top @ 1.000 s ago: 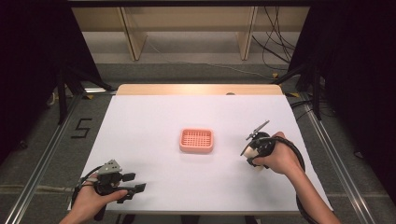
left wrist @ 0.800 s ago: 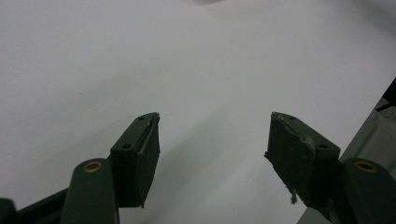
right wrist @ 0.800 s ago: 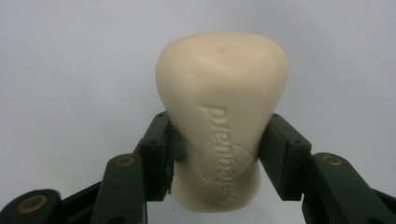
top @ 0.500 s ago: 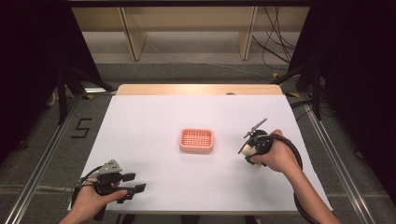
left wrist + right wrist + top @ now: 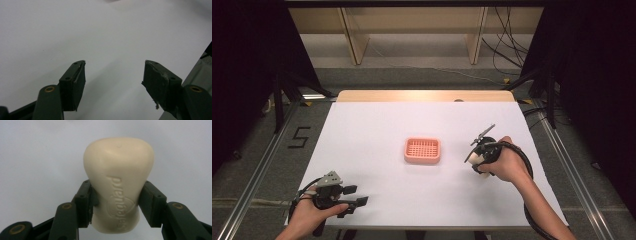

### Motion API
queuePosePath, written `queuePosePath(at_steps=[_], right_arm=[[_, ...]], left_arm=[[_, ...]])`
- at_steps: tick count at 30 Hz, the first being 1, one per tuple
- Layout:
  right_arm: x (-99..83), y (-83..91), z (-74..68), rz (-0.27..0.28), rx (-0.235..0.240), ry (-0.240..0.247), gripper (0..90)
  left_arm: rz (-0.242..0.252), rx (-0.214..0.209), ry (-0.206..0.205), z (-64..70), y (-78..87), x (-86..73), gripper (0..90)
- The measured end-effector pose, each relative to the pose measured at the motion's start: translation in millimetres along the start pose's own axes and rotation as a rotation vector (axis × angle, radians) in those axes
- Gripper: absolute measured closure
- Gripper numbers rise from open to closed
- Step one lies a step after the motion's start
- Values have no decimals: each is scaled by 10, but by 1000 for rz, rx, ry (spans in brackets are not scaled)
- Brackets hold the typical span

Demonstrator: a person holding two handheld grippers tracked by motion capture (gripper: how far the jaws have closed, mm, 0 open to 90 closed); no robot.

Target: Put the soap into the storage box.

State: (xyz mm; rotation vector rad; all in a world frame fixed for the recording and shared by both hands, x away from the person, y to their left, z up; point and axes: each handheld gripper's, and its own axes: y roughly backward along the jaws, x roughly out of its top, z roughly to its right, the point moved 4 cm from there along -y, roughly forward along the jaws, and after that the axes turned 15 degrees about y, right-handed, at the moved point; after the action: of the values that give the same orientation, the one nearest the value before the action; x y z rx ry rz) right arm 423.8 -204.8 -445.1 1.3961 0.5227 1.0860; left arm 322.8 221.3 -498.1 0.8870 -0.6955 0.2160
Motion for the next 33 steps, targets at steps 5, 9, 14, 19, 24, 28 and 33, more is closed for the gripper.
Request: queuePosePath(at_steps=[5, 9, 14, 19, 24, 28, 33], right_arm=[[25, 10, 8, 5, -3, -2, 504], [48, 10, 21, 8, -9, 14, 504], [84, 3, 6, 15, 9, -6, 504], [112, 6, 8, 18, 0, -2, 504], [146, 15, 18, 19, -11, 6, 504], [177, 10, 11, 20, -8, 9, 504], [225, 9, 9, 28, -13, 19, 504]], left_arm=[[-5, 8, -7, -10, 1, 1, 339], [-7, 13, 2, -12, -5, -1, 339], [-9, 12, 6, -9, -9, -3, 339], [-3, 16, 7, -7, -17, -4, 339], [-9, 11, -4, -14, -3, 0, 339], [-7, 10, -4, -10, -7, 1, 339], [-7, 1, -7, -9, 1, 0, 339]])
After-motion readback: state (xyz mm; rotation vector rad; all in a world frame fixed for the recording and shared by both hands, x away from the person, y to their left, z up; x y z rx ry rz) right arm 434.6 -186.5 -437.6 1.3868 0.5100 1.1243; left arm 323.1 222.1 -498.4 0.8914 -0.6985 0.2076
